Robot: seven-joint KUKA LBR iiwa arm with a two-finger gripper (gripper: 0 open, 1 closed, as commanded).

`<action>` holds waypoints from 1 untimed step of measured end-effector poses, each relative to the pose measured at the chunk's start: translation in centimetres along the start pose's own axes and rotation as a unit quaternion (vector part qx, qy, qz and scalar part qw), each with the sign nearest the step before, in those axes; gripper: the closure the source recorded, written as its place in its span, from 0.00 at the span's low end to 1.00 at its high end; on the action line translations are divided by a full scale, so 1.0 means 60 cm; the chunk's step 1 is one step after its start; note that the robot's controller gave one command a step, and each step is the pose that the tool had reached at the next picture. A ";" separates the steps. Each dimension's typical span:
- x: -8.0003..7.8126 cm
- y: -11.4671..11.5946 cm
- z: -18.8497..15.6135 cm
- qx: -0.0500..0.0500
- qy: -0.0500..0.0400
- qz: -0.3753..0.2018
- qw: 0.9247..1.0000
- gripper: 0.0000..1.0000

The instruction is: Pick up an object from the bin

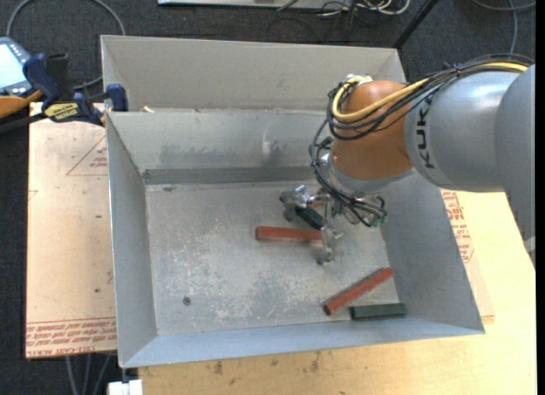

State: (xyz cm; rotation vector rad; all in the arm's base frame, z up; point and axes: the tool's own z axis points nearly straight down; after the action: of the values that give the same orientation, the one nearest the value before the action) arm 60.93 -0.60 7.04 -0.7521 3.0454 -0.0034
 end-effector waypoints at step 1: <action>-0.003 0.006 -0.001 -0.002 0.001 -0.003 1.000 1.00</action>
Offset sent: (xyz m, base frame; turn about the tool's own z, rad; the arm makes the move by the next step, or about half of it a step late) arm 0.0000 0.0000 0.0000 0.0000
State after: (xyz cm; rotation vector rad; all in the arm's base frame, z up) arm 60.90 -0.18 7.12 -0.7622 3.0451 0.0008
